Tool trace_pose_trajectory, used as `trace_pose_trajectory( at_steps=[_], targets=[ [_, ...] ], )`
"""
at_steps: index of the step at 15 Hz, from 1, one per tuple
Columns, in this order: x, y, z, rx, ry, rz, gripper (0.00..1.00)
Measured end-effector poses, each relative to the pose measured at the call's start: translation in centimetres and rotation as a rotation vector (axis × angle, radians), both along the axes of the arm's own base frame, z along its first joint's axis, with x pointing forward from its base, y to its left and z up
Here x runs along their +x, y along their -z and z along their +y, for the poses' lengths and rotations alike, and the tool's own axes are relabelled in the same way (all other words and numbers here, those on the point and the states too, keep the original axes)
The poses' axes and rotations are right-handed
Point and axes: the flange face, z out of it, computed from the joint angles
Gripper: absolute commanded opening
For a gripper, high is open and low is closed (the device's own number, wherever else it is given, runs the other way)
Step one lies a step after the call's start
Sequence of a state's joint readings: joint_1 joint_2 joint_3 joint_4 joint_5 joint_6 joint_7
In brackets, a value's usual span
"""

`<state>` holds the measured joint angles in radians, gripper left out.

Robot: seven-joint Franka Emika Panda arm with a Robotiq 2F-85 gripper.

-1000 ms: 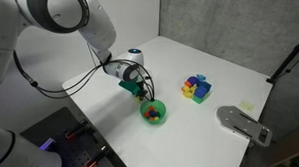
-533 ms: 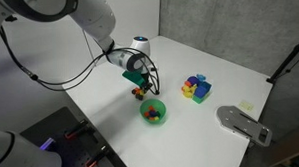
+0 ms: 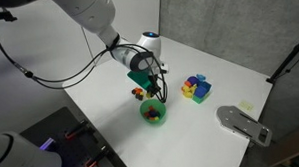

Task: Pick up the yellow rear block and place it inside the green bowl

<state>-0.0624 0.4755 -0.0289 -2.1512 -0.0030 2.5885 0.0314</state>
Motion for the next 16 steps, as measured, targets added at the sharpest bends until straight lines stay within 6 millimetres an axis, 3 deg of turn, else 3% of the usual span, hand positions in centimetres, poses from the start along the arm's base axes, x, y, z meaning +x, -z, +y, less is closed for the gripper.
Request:
trace_pose_trajectory(
  at_steps=[3, 4, 10, 11, 16],
  targets=[
    [-1.5, 0.5, -2.2, -0.007, 0.038, 0.023, 0.10],
    [-2.0, 0.8, -2.7, -0.009, 0.047, 0.033, 0.45],
    [-3.5, 2.0, -3.6, -0.008, 0.064, 0.068, 0.94],
    [-3.5, 1.9, -3.6, -0.007, 0.060, 0.068, 0.99],
    [-3.6, -0.7, -3.0, 0.043, 0.009, 0.104, 1.00]
  ],
)
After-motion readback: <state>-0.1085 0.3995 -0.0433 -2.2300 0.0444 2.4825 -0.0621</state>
